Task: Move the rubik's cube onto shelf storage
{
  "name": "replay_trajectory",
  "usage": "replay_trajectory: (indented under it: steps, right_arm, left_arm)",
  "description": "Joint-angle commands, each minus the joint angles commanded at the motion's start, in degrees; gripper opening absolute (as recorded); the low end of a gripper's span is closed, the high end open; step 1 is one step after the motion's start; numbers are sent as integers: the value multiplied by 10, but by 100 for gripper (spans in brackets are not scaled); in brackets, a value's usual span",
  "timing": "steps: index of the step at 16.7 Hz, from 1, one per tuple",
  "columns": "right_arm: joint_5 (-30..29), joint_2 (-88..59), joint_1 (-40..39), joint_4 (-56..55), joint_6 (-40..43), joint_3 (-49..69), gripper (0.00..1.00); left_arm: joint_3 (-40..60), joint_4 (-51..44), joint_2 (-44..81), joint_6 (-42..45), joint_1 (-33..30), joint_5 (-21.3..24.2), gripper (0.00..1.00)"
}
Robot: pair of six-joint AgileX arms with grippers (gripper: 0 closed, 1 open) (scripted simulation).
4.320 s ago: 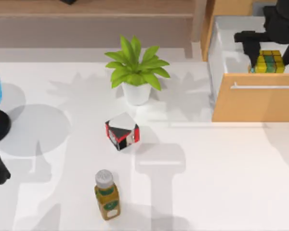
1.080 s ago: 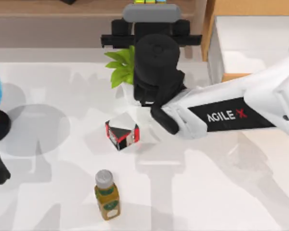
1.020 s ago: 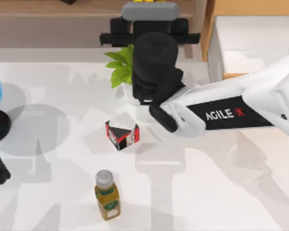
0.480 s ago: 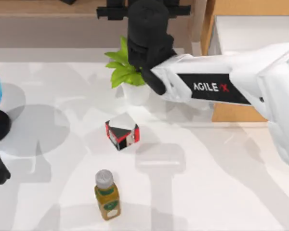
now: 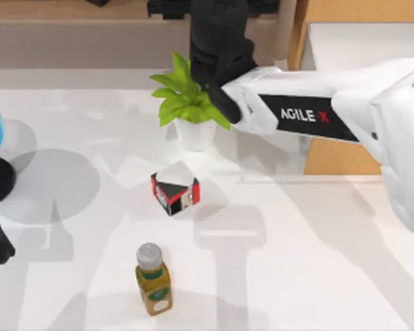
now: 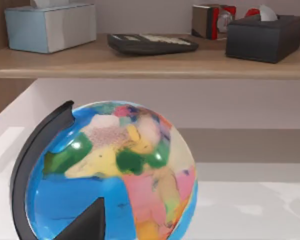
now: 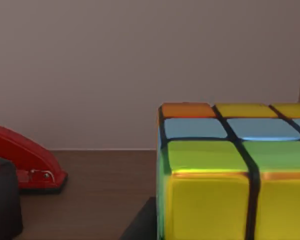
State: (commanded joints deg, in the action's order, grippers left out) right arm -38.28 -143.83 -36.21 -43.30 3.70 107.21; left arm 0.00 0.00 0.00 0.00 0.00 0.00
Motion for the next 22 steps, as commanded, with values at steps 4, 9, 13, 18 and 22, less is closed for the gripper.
replay_trajectory:
  steps: [4, 9, 13, 18, 22]
  right_arm:
    - [0, 0, 0, 0, 0, 0, 38]
    - [0, 0, 0, 0, 0, 0, 75]
    - [0, 0, 0, 0, 0, 0, 100]
    - [0, 0, 0, 0, 0, 0, 100]
    - [0, 0, -2, 0, 0, 0, 100]
  left_arm:
    - [0, 0, 0, 0, 0, 0, 100]
    - [0, 0, 0, 0, 0, 0, 100]
    - [0, 0, 0, 0, 0, 0, 100]
    - [0, 0, 0, 0, 0, 0, 100]
    - [0, 0, 0, 0, 0, 0, 100]
